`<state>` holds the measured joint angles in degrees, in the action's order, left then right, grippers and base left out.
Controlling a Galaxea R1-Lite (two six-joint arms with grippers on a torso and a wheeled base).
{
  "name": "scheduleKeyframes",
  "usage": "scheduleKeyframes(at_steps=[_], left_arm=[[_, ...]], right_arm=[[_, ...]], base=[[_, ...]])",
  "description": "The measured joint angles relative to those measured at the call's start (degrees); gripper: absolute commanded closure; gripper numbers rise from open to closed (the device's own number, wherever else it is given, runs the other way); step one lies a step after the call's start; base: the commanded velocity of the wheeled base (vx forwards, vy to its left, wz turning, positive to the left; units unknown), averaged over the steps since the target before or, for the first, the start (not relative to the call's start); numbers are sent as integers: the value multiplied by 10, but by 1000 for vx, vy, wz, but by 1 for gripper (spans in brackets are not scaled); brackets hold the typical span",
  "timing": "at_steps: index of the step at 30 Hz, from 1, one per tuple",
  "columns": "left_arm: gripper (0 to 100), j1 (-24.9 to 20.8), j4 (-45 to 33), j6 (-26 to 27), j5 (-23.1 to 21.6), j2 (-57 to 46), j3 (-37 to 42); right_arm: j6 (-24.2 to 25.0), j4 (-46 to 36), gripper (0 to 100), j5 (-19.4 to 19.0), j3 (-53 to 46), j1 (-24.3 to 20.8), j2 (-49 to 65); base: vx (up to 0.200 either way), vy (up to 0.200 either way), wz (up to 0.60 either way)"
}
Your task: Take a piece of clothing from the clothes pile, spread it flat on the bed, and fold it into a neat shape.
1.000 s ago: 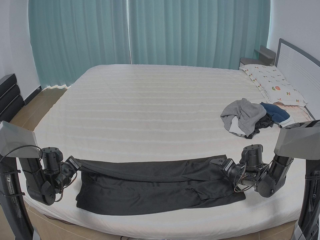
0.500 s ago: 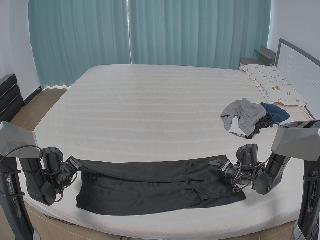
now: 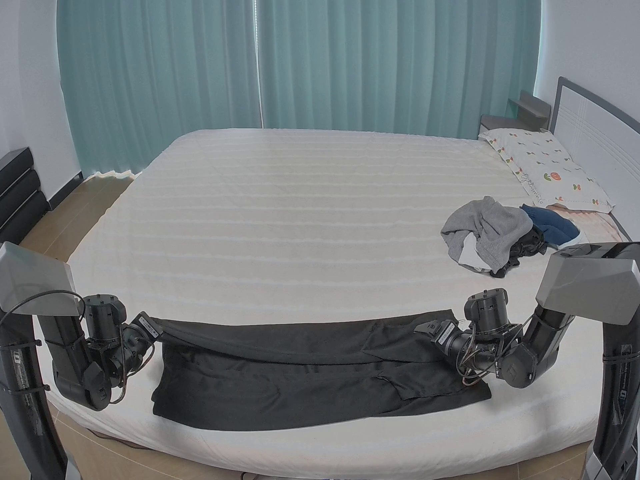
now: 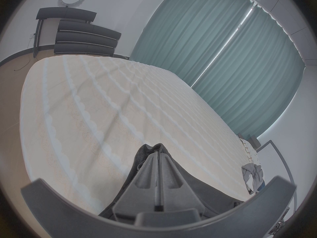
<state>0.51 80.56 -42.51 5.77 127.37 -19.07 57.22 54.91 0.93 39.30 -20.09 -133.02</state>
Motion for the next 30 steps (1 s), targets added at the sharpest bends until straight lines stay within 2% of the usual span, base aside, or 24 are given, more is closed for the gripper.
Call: scheduleKeyframes(at_steps=[2, 3, 11, 17, 30], left_arm=[[100, 0, 0, 0, 0, 0, 0], [100, 0, 0, 0, 0, 0, 0], [100, 0, 0, 0, 0, 0, 0], [100, 0, 0, 0, 0, 0, 0], [100, 0, 0, -5, 4, 1, -19]], right_arm=[[0, 0, 0, 0, 1, 0, -1], [0, 0, 100, 0, 2, 0, -2], [-1, -6, 100, 1, 2, 0, -4], [0, -41, 100, 0, 15, 8, 0], [6, -24, 100, 5, 54, 19, 7]], base=[[0, 0, 0], [0, 0, 0], [0, 0, 0], [0, 0, 0], [0, 0, 0]])
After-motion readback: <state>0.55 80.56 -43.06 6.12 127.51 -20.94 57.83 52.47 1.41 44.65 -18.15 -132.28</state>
